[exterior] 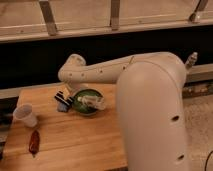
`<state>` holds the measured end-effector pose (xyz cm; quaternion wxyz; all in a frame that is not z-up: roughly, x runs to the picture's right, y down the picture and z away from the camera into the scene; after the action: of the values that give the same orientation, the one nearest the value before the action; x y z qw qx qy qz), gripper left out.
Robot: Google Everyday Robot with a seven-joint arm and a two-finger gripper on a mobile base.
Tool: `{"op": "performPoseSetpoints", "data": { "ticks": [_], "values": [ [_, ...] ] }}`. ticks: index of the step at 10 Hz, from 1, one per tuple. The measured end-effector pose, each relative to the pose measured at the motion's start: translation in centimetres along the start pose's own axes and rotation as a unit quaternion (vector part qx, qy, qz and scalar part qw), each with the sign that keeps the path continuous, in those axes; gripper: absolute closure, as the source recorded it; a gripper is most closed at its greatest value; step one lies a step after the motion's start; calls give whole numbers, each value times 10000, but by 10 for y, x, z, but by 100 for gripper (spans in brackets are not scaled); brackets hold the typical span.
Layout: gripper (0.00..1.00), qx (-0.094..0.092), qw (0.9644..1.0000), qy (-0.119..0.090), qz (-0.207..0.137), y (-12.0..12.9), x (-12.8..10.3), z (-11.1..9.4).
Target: Place the pepper in the ceramic cup
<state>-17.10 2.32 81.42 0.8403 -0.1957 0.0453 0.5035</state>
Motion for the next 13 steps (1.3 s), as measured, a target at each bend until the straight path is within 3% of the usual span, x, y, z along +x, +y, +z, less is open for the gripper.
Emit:
{"op": "performPoseSetpoints", "data": {
  "ticks": [3,4,6,7,8,9,11,13],
  "values": [
    [20,20,10000,14,26,-2,1,0],
    [20,-49,10000,26,5,-2,1,2],
    [20,-526,9981,-63,-314,3,0,8],
    [20,-1008,9933,-143,-551,17,-2,7],
    [20,-1335,9882,-224,-720,28,0,5],
    [20,-1511,9842,-299,-875,41,1,0],
    [20,-1529,9811,-311,-1143,65,6,-9],
    [20,-1449,9815,-255,-1221,77,12,-13]
  ]
}}
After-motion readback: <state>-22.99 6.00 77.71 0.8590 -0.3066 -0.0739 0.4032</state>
